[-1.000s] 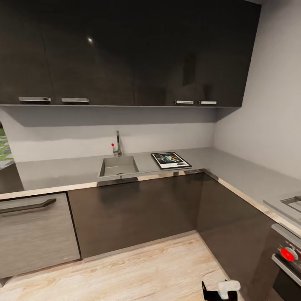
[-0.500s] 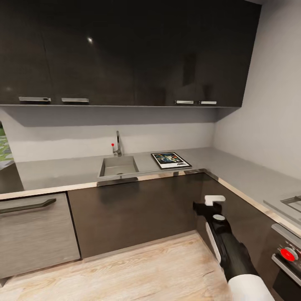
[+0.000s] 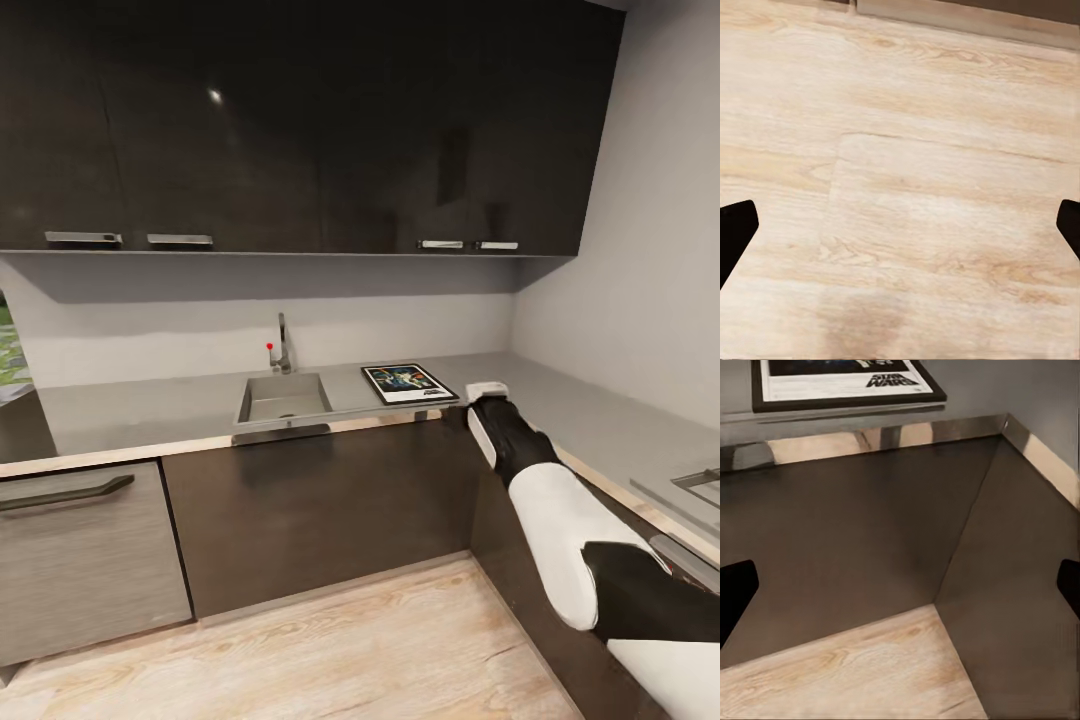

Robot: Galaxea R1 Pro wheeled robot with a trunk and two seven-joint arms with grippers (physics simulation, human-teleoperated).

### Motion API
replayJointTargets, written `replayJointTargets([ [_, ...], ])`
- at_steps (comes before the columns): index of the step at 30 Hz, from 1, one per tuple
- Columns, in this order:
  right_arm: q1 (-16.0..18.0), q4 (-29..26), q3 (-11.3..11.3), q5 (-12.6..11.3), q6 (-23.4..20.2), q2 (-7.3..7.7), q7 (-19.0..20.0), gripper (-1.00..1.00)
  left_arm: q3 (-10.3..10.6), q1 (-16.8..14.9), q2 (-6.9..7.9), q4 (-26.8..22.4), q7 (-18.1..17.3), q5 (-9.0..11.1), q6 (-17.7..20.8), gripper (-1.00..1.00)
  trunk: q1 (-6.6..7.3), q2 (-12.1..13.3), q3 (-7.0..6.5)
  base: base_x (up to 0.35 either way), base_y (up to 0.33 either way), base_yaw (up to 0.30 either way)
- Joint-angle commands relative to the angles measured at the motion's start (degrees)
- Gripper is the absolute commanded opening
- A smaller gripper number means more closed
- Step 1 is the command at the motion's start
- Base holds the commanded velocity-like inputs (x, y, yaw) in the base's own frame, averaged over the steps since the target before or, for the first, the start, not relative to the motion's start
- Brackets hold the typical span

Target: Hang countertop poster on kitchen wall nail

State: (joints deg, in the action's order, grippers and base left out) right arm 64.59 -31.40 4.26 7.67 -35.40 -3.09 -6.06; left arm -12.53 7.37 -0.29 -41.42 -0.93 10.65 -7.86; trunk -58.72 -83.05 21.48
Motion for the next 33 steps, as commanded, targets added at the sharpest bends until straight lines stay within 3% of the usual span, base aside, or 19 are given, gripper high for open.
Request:
replayJointTargets([
  [1, 0.78, 0.22, 0.38, 0.53, -1.15, -0.08, 0.15, 1.00, -0.11, 0.01, -0.04, 0.17, -0.10, 0.55, -0.04, 1.00, 0.00, -0.03, 0.06, 0.000, 0.000, 0.000],
  [5, 6.97, 1.26, 0.39, 0.40, -8.58, -0.07, -0.06, 1.00, -0.33, 0.01, -0.06, 0.85, -0.12, 0.81, -0.05, 1.00, 0.00, -0.03, 0.06, 0.031, -0.002, 0.000],
  [7, 8.09, 1.29, 0.40, 0.38, -10.30, -0.07, -0.07, 1.00, -0.35, 0.01, -0.06, 0.90, -0.09, 0.83, -0.05, 1.00, 0.00, -0.03, 0.06, 0.165, -0.030, 0.000],
  [14, 9.98, 1.40, 0.53, 0.33, -13.66, -0.12, -0.04, 1.00, -0.38, 0.01, -0.06, 0.90, -0.04, 0.86, 0.01, 1.00, 0.00, -0.03, 0.06, 0.258, -0.083, 0.000],
  [22, 9.88, 1.54, 0.69, 0.13, -14.04, -0.21, 0.25, 1.00, -0.39, 0.01, -0.06, 0.90, -0.04, 0.86, -0.02, 1.00, 0.00, -0.03, 0.06, 0.306, -0.111, 0.000],
  [23, 9.77, 1.56, 0.70, -0.20, -14.05, -0.24, 0.34, 1.00, -0.39, 0.01, -0.06, 0.90, -0.04, 0.86, -0.02, 1.00, 0.00, -0.03, 0.06, 0.288, -0.091, 0.000],
  [29, 5.76, 1.22, 0.52, -7.79, -12.28, -0.26, 0.89, 1.00, -0.42, 0.01, -0.06, 0.90, -0.04, 0.86, -0.05, 1.00, 0.00, -0.03, 0.06, 0.138, -0.029, 0.000],
  [33, 4.76, 1.28, 0.31, -8.95, -10.10, -0.25, 0.90, 1.00, -0.46, 0.01, -0.03, 0.90, -0.04, 0.86, -0.05, 1.00, 0.00, -0.03, 0.06, 0.049, -0.006, 0.000],
])
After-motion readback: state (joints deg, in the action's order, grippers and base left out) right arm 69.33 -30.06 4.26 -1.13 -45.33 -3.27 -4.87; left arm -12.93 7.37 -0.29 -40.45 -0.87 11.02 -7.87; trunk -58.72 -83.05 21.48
